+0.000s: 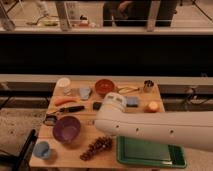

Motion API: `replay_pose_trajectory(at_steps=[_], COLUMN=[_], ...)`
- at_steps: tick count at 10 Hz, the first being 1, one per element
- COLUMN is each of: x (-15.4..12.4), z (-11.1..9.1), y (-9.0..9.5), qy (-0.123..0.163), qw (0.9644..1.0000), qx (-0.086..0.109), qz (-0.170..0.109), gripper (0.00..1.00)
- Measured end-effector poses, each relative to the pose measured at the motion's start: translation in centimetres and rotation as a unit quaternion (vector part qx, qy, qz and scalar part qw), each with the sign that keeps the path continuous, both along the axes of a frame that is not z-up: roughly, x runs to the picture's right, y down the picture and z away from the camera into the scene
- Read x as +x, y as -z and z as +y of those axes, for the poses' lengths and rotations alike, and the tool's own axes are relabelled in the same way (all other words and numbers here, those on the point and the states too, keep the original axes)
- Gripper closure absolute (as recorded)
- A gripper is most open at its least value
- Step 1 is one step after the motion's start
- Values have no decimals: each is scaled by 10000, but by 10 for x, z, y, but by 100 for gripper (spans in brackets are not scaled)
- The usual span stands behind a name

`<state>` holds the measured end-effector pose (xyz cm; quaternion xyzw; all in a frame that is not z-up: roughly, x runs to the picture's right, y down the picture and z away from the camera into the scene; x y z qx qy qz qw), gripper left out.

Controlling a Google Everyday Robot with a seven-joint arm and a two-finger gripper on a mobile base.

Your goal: Place fork in purple bowl

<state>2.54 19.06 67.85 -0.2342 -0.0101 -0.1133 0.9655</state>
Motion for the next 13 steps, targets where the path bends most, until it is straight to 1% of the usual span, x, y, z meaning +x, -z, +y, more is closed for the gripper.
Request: replay_pose_trajectory(at_steps=[1, 3, 4, 9, 13], x=[-6, -12, -17, -32, -49], z=[-1, -3, -7, -26, -30], y=[-9, -23, -30, -50, -71], qy=[-54, -116, -157, -399, -589], qw=[10000, 9999, 9998, 9984, 9962], qx=[40, 77, 80, 117, 120], qz=[-28, -83, -124, -393, -629], gripper=[39, 23, 20, 20, 20])
